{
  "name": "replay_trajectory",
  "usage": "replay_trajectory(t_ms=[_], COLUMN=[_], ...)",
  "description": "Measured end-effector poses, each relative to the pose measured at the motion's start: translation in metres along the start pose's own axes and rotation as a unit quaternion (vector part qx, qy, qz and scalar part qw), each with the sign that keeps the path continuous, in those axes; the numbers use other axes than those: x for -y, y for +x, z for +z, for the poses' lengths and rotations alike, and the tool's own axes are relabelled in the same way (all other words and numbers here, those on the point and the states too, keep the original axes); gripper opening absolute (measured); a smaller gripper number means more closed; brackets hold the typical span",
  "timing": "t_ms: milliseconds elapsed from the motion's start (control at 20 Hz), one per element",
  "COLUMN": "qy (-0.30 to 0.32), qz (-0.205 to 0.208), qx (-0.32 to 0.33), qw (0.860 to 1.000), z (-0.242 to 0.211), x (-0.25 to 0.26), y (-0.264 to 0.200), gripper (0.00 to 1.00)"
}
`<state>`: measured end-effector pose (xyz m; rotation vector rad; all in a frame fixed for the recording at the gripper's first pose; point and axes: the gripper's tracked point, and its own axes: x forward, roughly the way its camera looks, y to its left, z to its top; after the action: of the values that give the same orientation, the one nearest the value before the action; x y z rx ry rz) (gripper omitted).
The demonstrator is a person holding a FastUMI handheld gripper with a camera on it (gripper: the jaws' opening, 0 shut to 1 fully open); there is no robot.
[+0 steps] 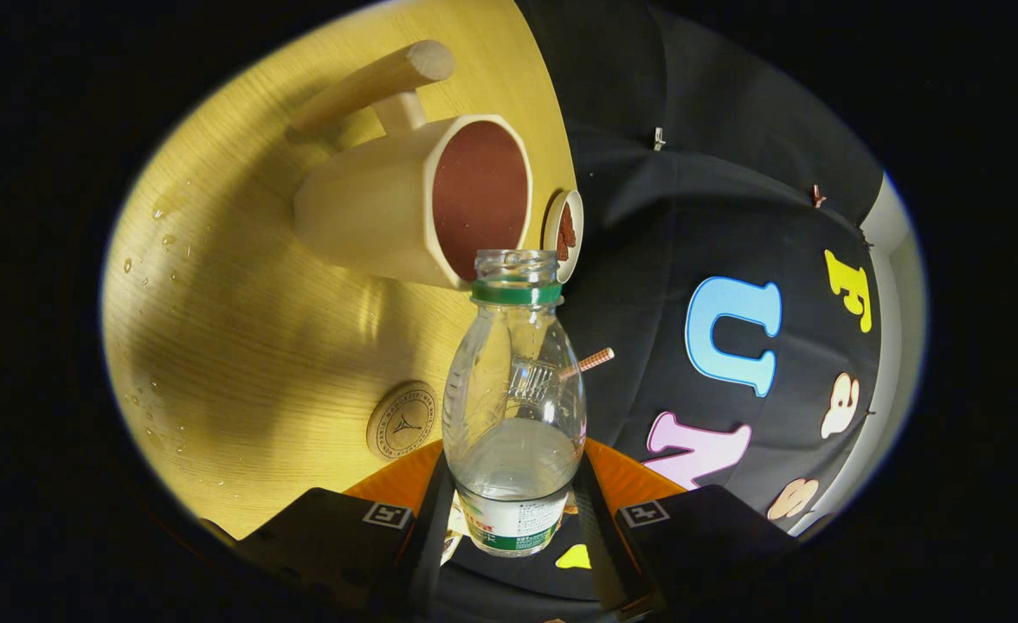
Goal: Take the bottle from table, then pour the juice into the cup, finally place the bottle on the coaster
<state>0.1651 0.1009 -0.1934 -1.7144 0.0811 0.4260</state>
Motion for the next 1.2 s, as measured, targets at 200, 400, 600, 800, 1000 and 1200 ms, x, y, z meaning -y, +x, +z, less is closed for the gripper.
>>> replay_trajectory(t_ms=[200, 400, 600, 800, 1000, 1200], qy=[-0.01, -0.013, -0.03, -0.049, -0.063, -0.074], qz=[0.0, -0.001, -0.007, -0.01, -0.011, -0.014], qx=[0.0, -0.006, 0.001, 0.009, 0.012, 0.017], qw=[1.0, 1.0, 1.0, 0.999, 0.998, 0.997], z=[-0.002, -0.005, -0.004, -0.003, -0.005, -0.005], x=[0.001, 0.006, 0.015, 0.018, 0.021, 0.026], y=[0.002, 0.005, 0.008, 0.008, 0.011, 0.014], gripper=[0.72, 0.72, 0.72, 0.72, 0.71, 0.72])
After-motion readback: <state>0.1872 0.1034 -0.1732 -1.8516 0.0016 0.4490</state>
